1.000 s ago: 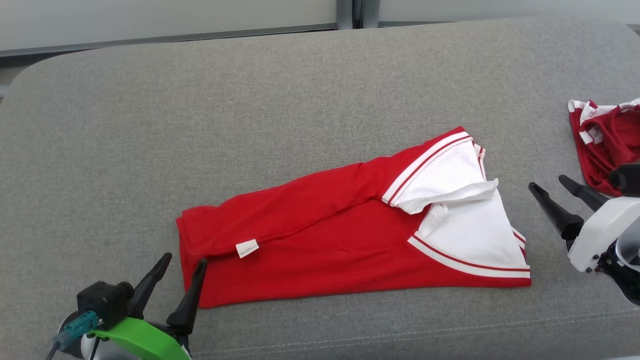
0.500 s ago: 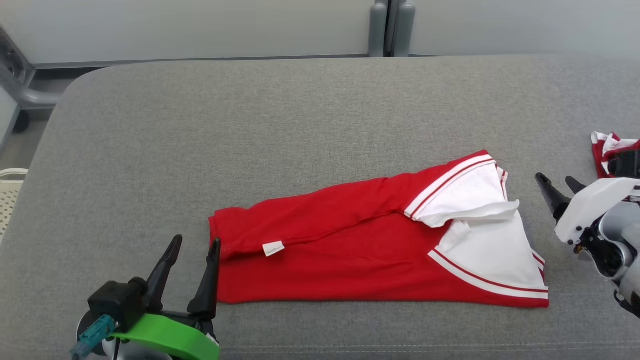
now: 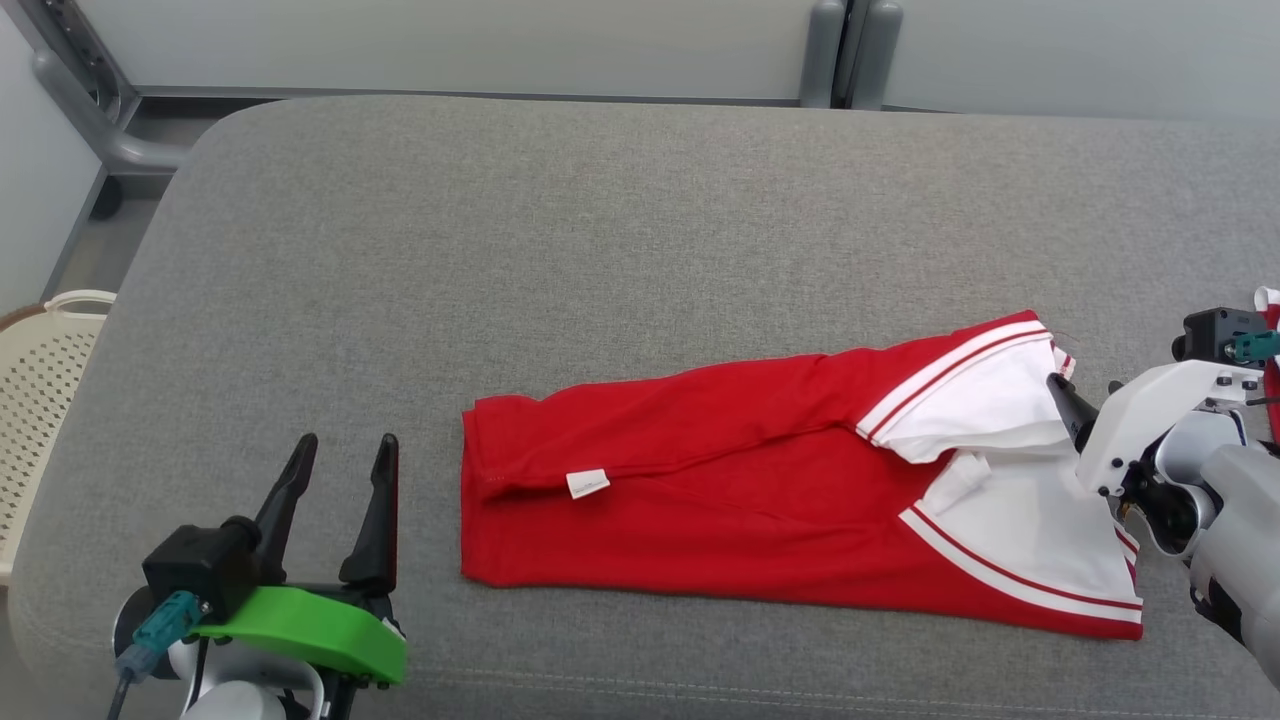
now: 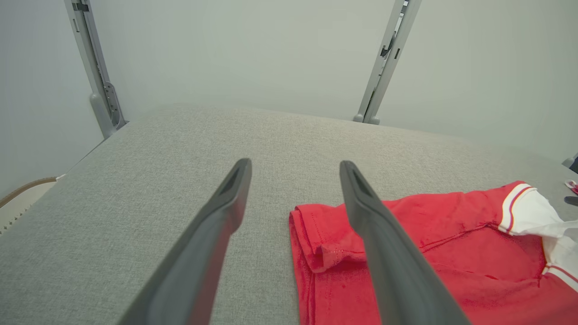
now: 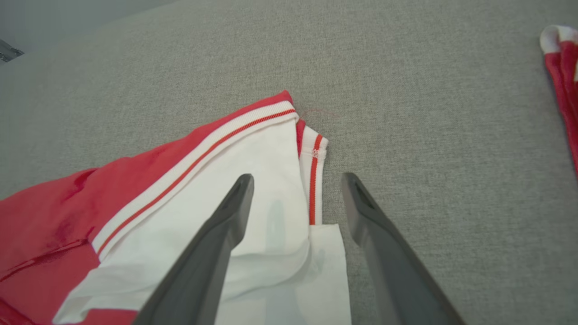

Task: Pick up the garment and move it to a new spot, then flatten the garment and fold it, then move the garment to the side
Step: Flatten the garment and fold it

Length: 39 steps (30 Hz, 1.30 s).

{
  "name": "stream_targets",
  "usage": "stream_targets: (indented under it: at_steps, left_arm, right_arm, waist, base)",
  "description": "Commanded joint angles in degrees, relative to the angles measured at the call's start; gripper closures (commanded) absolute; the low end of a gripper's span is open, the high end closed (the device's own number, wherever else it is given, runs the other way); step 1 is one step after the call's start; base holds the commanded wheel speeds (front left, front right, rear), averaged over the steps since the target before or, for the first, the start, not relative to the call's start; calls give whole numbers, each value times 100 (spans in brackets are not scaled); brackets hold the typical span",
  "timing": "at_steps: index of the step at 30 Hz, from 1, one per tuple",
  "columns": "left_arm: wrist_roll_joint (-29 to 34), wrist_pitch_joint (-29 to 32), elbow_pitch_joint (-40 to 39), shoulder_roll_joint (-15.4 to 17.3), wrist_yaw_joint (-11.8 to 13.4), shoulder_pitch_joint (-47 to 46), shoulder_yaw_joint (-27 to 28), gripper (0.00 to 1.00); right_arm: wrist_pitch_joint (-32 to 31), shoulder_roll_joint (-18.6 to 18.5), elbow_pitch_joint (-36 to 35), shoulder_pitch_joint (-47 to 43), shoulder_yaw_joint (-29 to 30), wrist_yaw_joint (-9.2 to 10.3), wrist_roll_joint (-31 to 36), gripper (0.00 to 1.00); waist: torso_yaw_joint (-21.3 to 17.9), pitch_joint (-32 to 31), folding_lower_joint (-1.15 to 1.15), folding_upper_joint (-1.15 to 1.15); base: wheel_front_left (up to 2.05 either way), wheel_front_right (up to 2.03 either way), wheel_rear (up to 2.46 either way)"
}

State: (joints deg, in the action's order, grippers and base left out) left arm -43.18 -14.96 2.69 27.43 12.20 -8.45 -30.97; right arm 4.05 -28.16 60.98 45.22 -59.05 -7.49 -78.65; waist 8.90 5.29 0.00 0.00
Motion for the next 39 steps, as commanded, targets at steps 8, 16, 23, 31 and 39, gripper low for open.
stream_targets:
  at_steps: [8,16,23,31,39]
  left_arm:
    - [-1,-21,106,-67,0,-138,167,0]
    - [12,-26,82,-183,-80,-73,272,0]
    - [65,-28,71,-265,-169,-27,381,0]
    - [107,-25,91,-375,-268,-29,426,0]
    - [140,-24,121,-441,-328,-23,474,0]
  right_arm:
    - [-28,143,170,-166,-74,1,85,0]
    - [-174,238,138,-302,-170,1,121,0]
    - [-296,301,96,-354,-203,1,111,0]
    - [-634,498,-10,-303,-454,-21,312,0]
    - [-900,730,103,-223,-720,-34,572,68]
  waist:
    - [-70,116,0,0]
    - [-53,224,0,0]
    - [-19,280,0,0]
    - [65,319,0,0]
    - [120,321,0,0]
  base:
    - [0,0,0]
    - [0,0,0]
    - [0,0,0]
    - [0,0,0]
    - [0,0,0]
